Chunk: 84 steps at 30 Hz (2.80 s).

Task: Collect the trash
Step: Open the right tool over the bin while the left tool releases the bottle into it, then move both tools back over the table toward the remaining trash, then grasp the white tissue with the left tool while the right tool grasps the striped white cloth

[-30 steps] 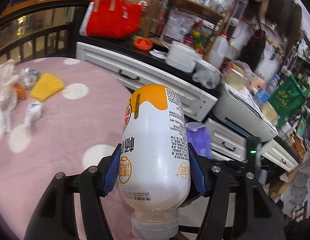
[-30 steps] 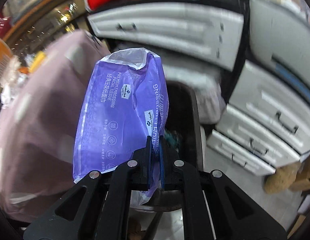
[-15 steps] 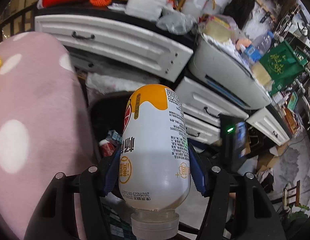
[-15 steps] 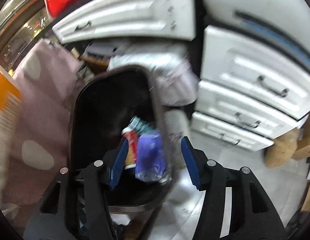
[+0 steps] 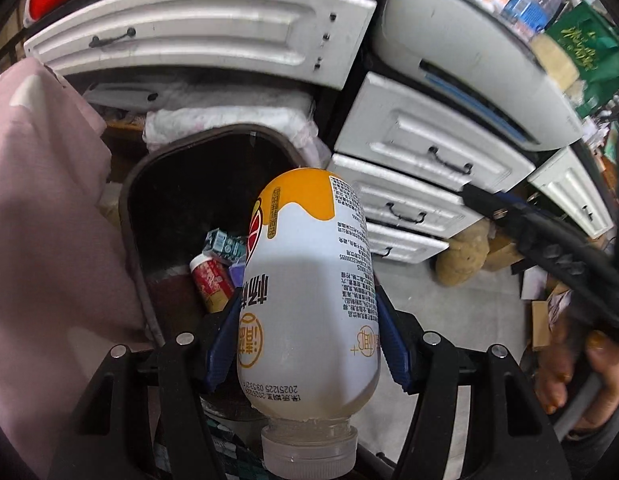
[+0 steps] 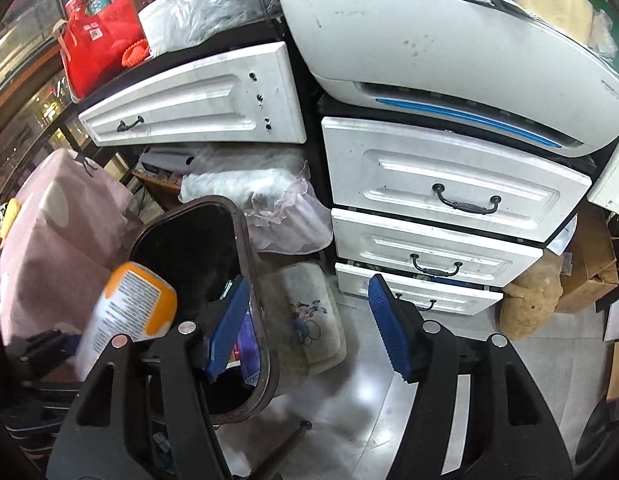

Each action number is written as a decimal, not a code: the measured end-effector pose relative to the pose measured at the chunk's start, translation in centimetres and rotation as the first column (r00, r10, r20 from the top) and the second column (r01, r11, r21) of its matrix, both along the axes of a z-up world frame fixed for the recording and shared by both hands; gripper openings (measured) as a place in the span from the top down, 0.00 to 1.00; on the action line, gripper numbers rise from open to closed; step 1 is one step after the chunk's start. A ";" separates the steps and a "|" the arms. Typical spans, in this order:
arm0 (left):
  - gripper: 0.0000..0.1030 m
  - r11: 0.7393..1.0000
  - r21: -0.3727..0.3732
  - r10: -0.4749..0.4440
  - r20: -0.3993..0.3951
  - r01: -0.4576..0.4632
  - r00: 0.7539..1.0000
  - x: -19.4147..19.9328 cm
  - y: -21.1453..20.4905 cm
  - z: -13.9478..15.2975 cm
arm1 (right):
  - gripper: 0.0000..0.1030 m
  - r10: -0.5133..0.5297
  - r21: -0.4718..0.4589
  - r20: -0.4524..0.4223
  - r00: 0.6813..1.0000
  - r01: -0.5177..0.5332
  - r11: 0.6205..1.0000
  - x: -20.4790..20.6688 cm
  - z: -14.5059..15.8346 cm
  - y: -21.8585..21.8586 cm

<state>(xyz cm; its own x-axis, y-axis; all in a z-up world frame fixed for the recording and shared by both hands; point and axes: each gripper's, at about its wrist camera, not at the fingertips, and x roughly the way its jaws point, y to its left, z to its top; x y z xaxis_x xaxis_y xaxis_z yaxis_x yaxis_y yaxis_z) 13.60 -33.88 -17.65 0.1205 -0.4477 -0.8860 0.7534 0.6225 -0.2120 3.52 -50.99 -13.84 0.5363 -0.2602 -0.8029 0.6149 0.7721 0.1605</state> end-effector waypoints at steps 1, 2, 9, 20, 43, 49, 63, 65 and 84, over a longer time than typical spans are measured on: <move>0.40 1.000 0.011 -0.004 -0.003 0.004 1.000 0.0 -0.4 -0.3 | 0.40 -0.004 0.001 0.002 1.000 0.004 1.000 0.0 0.0 -0.1; 0.40 1.000 0.019 -0.009 -0.002 0.009 1.000 0.0 -0.6 -0.5 | 0.40 -0.007 0.001 0.003 1.000 0.007 1.000 0.0 0.1 -0.2; 0.18 0.999 0.025 -0.023 0.050 0.022 0.998 -0.7 -0.4 -0.1 | 0.36 -0.013 -0.013 0.020 1.000 0.013 1.000 -0.3 0.9 -0.1; 0.11 0.994 -0.103 -0.017 0.133 0.030 0.991 -2.5 3.2 5.7 | 0.27 0.042 -0.051 0.064 0.997 -0.039 0.998 0.7 3.3 2.1; 0.07 0.878 -0.180 0.478 0.345 -0.443 0.808 4.7 26.7 13.2 | 0.23 0.557 -0.070 0.118 0.822 -0.553 0.830 13.0 8.4 21.6; 0.08 0.772 -0.192 0.633 0.315 -0.606 0.707 8.2 34.8 13.0 | 0.23 0.667 -0.074 0.123 0.735 -0.663 0.745 16.0 9.6 27.1; 0.28 0.715 -0.183 0.697 0.262 -0.675 0.667 16.4 41.4 12.2 | 0.23 0.788 -0.068 0.082 0.611 -0.785 0.616 22.4 10.7 35.1; 0.35 0.720 -0.172 0.692 0.257 -0.672 0.675 17.5 41.2 11.8 | 0.23 0.793 -0.075 0.074 0.605 -0.789 0.610 22.8 10.8 35.6; 0.90 0.725 -0.273 0.688 0.329 -0.633 0.647 12.5 41.7 15.1 | 0.33 0.824 -0.027 -0.015 0.567 -0.824 0.566 30.5 9.0 41.4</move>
